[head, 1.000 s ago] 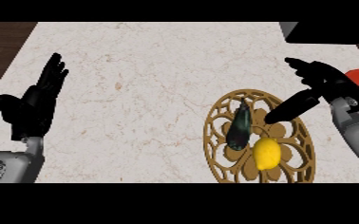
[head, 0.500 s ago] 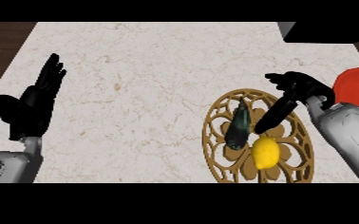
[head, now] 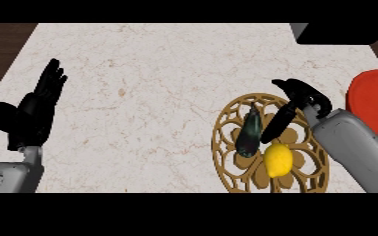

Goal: Pick the eggplant from the placemat and place it in the bowl

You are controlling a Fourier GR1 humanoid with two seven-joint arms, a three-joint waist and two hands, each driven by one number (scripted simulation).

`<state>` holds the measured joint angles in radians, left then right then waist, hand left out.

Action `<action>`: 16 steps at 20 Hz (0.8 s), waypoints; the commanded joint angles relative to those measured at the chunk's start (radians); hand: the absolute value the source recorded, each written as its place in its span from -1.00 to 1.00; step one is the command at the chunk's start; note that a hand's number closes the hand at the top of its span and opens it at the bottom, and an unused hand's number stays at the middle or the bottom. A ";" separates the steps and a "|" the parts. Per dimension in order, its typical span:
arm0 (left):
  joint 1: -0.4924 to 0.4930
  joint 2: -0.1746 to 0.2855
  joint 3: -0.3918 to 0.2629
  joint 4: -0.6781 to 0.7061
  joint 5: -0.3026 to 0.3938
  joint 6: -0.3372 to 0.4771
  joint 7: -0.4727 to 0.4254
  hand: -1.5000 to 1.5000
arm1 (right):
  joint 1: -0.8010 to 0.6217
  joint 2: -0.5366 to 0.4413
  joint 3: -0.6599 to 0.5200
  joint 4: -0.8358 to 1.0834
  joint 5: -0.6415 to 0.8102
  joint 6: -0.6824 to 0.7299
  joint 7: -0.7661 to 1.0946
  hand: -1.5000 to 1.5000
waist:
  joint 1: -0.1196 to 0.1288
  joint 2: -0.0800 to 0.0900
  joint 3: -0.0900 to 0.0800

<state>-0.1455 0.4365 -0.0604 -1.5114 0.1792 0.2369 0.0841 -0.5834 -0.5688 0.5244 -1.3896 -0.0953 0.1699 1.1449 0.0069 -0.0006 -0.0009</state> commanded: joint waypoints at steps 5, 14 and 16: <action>-0.025 -0.014 0.015 0.017 -0.031 -0.004 0.011 0.00 | -0.013 0.114 0.019 0.056 -0.001 0.010 0.187 -1.00 | -0.004 0.000 0.000; 0.024 -0.024 0.034 -0.019 -0.030 -0.049 0.012 0.00 | 0.038 0.174 0.031 0.073 0.089 -0.054 0.153 -1.00 | 0.000 0.000 0.001; 0.030 -0.033 0.027 0.007 -0.045 -0.055 -0.013 0.00 | 0.033 0.162 0.026 0.079 0.100 -0.038 0.163 -1.00 | -0.001 0.000 0.000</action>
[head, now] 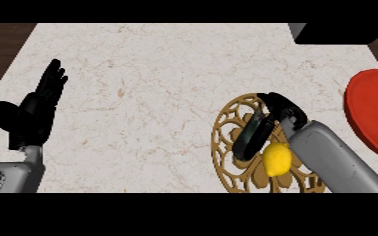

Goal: Pick the eggplant from the placemat and place it in the bowl

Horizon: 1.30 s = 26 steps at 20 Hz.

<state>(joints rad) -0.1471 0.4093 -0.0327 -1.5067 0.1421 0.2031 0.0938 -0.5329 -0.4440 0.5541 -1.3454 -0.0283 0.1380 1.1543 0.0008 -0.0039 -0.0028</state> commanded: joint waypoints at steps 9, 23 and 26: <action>-0.006 -0.018 0.018 -0.012 -0.014 -0.025 0.009 0.00 | -0.007 0.129 -0.040 0.179 0.035 -0.022 0.015 1.00 | 0.012 0.007 0.003; 0.000 -0.035 0.035 -0.009 -0.041 -0.012 0.027 0.00 | 0.112 -0.034 0.058 -0.013 0.231 0.055 -0.355 1.00 | -0.014 -0.001 0.003; 0.023 -0.037 0.030 -0.023 -0.038 -0.016 0.023 0.00 | 0.142 -0.138 0.163 -0.150 0.354 0.065 -0.560 1.00 | -0.023 -0.012 0.004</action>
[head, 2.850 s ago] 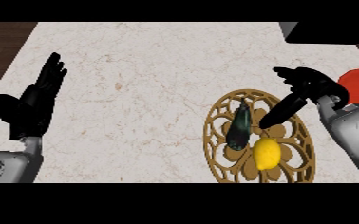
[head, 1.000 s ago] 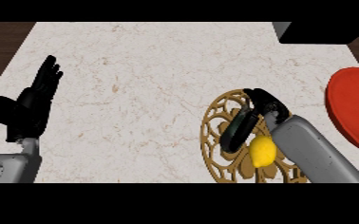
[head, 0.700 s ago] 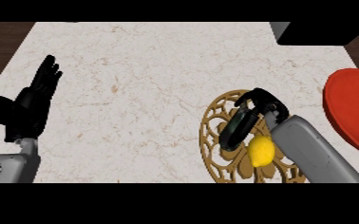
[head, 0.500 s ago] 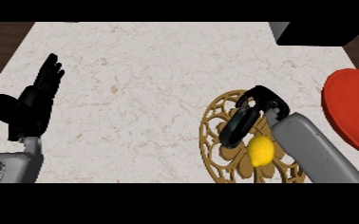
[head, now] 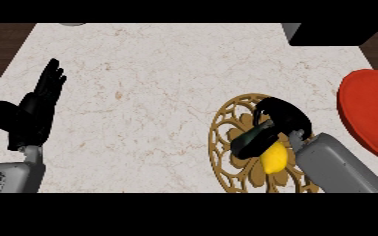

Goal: Pick the eggplant from the placemat and place it in the bowl

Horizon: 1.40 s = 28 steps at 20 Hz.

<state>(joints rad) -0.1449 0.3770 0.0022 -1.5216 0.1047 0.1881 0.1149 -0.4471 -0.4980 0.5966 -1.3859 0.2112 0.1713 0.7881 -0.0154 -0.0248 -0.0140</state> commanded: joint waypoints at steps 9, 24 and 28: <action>0.039 0.009 0.027 -0.022 -0.002 -0.017 -0.009 0.00 | 0.353 -0.430 -0.003 -0.453 0.308 -0.240 -0.386 1.00 | -0.021 0.015 0.014; 0.025 0.006 0.059 -0.024 -0.007 -0.020 0.010 0.00 | 0.608 -0.549 -0.725 -0.793 0.032 -0.366 -0.314 1.00 | -0.025 0.017 0.015; 0.080 0.015 0.080 -0.063 0.032 -0.078 -0.007 0.00 | 0.630 -0.491 -0.870 -0.650 -0.064 -0.305 -0.470 1.00 | -0.003 0.020 0.015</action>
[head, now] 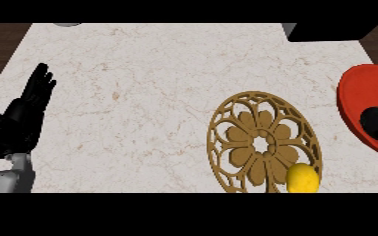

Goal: Pick the eggplant from the placemat and place it in the bowl

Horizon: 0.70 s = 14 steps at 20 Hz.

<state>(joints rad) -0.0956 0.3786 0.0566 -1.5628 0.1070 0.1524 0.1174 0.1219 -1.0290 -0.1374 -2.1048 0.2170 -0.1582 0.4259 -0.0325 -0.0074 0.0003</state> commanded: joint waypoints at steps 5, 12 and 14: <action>-0.043 -0.030 -0.014 0.010 -0.049 0.006 0.015 0.00 | -0.042 0.075 -0.175 0.296 -0.152 0.140 -0.265 1.00 | 0.030 0.008 0.000; -0.082 -0.036 0.000 0.039 -0.024 -0.045 0.005 0.00 | -0.244 0.153 -0.070 0.751 -0.030 0.110 -0.527 1.00 | 0.053 0.014 0.001; -0.057 -0.011 0.033 0.020 -0.013 -0.068 0.024 0.00 | -0.349 0.160 -0.062 0.819 -0.005 0.128 -0.523 1.00 | 0.050 0.010 0.000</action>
<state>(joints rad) -0.1626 0.3506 0.0605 -1.5284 0.0784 0.1145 0.1230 -0.1112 -0.8958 -0.2184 -1.4592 0.1679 -0.0434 -0.0140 0.0148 0.0043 0.0011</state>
